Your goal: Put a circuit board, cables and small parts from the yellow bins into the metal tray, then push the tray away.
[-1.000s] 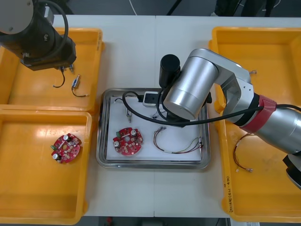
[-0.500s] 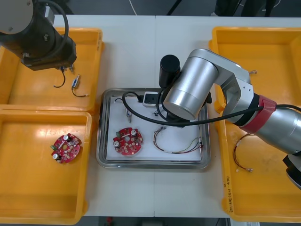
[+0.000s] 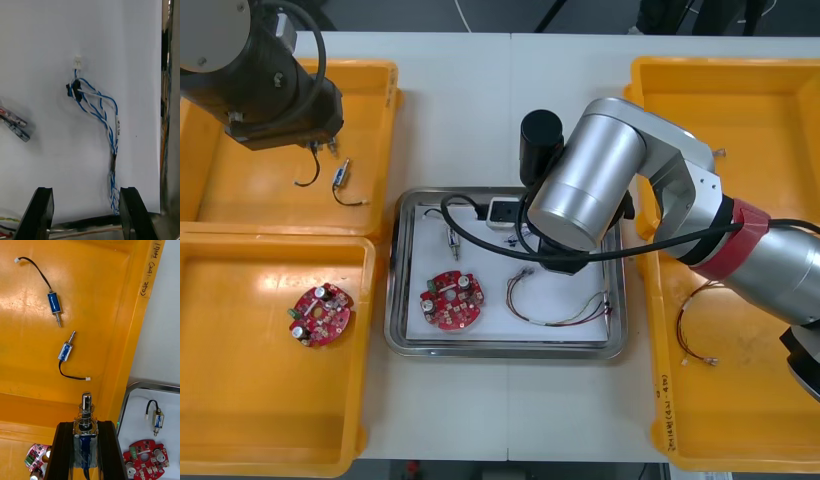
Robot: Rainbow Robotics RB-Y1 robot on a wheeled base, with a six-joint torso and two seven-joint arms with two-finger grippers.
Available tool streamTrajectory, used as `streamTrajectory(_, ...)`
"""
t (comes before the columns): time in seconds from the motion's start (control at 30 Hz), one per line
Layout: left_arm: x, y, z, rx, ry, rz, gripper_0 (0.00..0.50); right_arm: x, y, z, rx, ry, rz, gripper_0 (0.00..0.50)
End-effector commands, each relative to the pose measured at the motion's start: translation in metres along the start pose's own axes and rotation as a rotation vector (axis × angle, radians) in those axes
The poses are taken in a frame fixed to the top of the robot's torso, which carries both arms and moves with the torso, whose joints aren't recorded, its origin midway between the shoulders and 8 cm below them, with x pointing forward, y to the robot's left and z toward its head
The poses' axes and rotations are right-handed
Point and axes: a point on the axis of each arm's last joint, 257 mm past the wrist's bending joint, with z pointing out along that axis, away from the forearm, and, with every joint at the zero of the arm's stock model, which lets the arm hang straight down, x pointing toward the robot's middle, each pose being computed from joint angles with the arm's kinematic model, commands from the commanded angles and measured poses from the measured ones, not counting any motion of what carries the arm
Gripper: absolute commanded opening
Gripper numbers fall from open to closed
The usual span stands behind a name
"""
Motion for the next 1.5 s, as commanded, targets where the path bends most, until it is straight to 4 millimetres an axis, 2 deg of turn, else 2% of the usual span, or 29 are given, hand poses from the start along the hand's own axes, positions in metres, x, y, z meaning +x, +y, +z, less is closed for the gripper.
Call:
streamTrajectory(0.03,0.003,-0.012,-0.006,0.016,-0.016,0.061,0.003,-0.023,-0.015,-0.053,0.018,-0.049,0.022,0.500)
streamTrajectory(0.17,0.005,-0.017,-0.007,0.026,-0.017,0.065,0.001,-0.013,-0.013,-0.070,0.001,-0.020,0.047,0.500)
streamTrajectory(0.23,0.006,-0.020,-0.008,0.032,-0.017,0.067,0.003,-0.015,-0.016,-0.080,0.005,-0.040,0.057,0.500)
streamTrajectory(0.43,0.009,-0.034,-0.007,0.051,-0.026,0.063,0.000,-0.023,-0.037,-0.109,0.039,-0.136,0.124,0.500)
streamTrajectory(0.57,0.013,-0.045,-0.006,0.054,-0.036,0.076,0.003,-0.018,-0.054,-0.129,0.084,-0.185,0.159,0.500)
streamTrajectory(0.67,0.017,-0.050,-0.005,0.056,-0.038,0.081,0.001,-0.011,-0.061,-0.137,0.104,-0.198,0.165,0.500)
streamTrajectory(0.77,0.020,-0.060,-0.003,0.063,-0.039,0.083,0.003,0.007,-0.060,-0.139,0.099,-0.203,0.181,0.500)
streamTrajectory(1.17,0.047,-0.094,0.013,0.041,-0.034,0.072,0.001,0.109,-0.072,-0.158,0.080,-0.237,0.359,0.500)
streamTrajectory(1.33,0.054,-0.120,0.022,0.068,-0.068,-0.002,0.001,0.147,-0.083,-0.164,0.097,-0.238,0.457,0.500)
streamTrajectory(1.5,0.067,-0.140,0.029,0.084,-0.075,0.000,0.000,0.182,-0.091,-0.167,0.122,-0.236,0.573,0.500)
